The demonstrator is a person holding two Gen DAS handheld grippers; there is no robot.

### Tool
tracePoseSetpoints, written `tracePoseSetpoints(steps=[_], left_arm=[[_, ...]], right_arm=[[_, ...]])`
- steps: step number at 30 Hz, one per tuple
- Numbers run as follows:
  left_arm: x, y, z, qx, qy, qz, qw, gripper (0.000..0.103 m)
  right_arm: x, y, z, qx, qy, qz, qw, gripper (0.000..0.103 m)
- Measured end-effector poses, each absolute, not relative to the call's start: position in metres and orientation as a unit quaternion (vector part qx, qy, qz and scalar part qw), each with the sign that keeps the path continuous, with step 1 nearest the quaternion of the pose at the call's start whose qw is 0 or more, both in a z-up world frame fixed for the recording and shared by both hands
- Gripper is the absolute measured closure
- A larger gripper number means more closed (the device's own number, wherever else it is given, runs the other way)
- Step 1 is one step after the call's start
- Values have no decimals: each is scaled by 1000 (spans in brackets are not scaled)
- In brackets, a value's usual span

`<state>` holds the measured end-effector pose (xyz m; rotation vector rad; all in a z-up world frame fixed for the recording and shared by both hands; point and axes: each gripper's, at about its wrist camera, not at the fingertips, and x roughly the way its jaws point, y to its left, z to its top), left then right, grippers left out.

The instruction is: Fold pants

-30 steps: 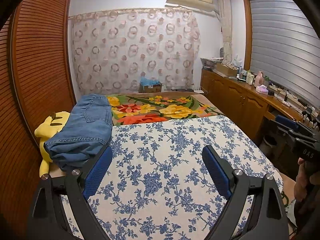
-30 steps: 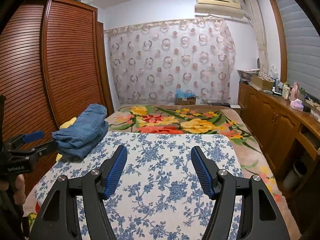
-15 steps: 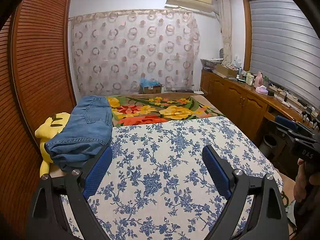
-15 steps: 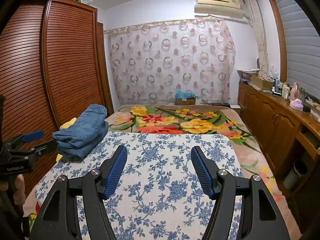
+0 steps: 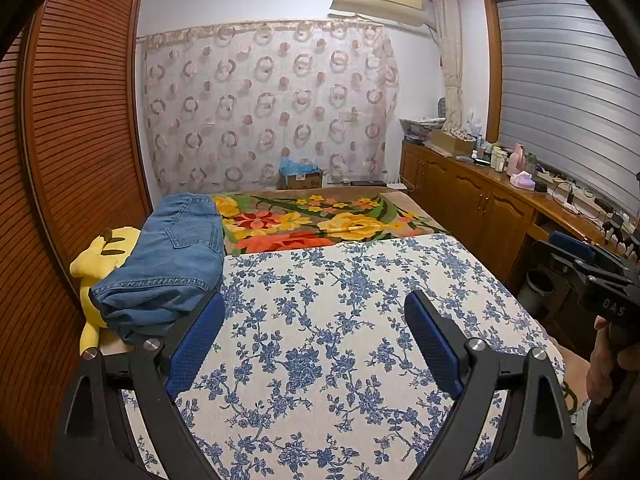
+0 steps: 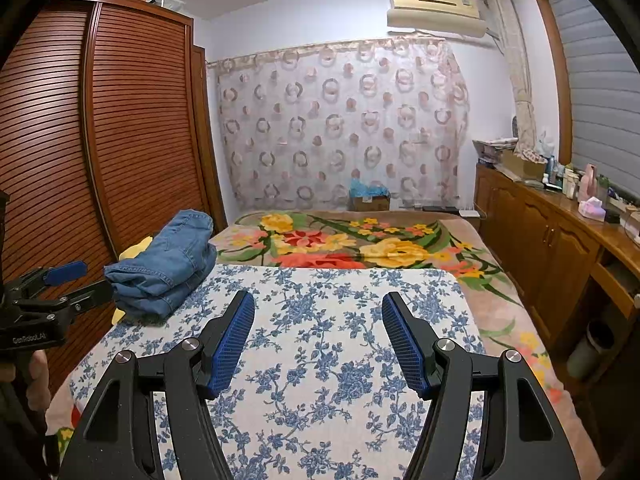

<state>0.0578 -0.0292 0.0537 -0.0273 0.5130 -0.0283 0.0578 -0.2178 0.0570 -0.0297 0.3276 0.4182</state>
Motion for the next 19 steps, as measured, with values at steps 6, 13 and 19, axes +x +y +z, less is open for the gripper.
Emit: tracePoseSetpoints(steps=[6,13,19], left_arm=[[57,-31,55,-13,253,-15,967,11],[57,-31,54,-13,253,-14,967,11],[56,-33,54,-14,253,-13,967,11]], right_arm=[[56,-218,56,-13,160,206,965,35],[56,-218,56,-14,160,206,965,35],[56,-218,56,-14,160,206,965,35]])
